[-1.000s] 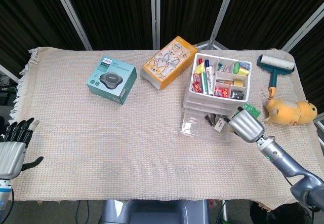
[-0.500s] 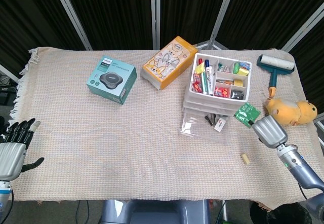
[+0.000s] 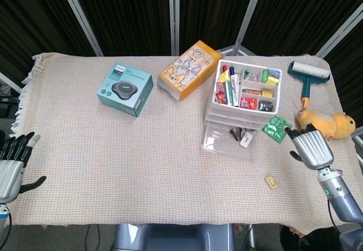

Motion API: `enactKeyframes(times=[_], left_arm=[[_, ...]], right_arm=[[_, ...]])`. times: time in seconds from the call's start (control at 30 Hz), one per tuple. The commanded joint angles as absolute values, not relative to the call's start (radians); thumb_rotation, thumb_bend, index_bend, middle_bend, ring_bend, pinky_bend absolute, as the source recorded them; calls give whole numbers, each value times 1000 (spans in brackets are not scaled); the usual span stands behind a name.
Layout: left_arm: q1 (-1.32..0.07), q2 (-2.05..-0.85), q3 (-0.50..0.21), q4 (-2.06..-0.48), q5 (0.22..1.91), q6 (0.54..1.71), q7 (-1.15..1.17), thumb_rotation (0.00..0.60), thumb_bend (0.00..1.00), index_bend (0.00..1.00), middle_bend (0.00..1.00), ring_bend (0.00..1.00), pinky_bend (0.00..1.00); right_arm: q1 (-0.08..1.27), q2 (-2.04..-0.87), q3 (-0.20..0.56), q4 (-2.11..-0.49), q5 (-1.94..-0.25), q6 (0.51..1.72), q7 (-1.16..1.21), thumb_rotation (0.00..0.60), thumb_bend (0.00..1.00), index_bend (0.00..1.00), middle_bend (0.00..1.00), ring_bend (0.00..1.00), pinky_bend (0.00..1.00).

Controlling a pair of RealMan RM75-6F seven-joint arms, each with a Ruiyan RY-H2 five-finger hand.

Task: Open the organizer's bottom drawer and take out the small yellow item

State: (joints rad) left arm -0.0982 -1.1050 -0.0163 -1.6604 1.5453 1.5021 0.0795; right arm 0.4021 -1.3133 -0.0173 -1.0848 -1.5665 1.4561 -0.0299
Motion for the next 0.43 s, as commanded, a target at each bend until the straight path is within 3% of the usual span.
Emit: enactKeyframes(times=[0.03,0.1,0.17,0.27,0.43], left_arm=[[-94,-1109,-18,-1652,1546,1510,75,600,163,0,0,0,0],[-91,-1112,-18,-1647,1546,1516,73,600,163,0,0,0,0],[-85,-1119,-20,-1638,1544,1527,71,600,164,0,0,0,0],[-75,-1126,-20,-1623,1543,1542,62,600,164,0,0,0,0],[-58,-1141,-20,-1584,1541,1566,34,600,161,0,0,0,0]], right_arm=[[338,-1305,14,-1189,-1541,1537,32,600,0,117,201,244,209],[320,-1296,16,-1223,-1538,1556,40,600,0,27,65,72,118],[293,-1279,14,-1281,-1526,1568,49,600,0,0,9,8,54],[264,-1247,1,-1351,-1513,1564,65,600,0,0,0,0,0],[200,-1200,-32,-1427,-1543,1605,147,600,0,0,0,0,0]])
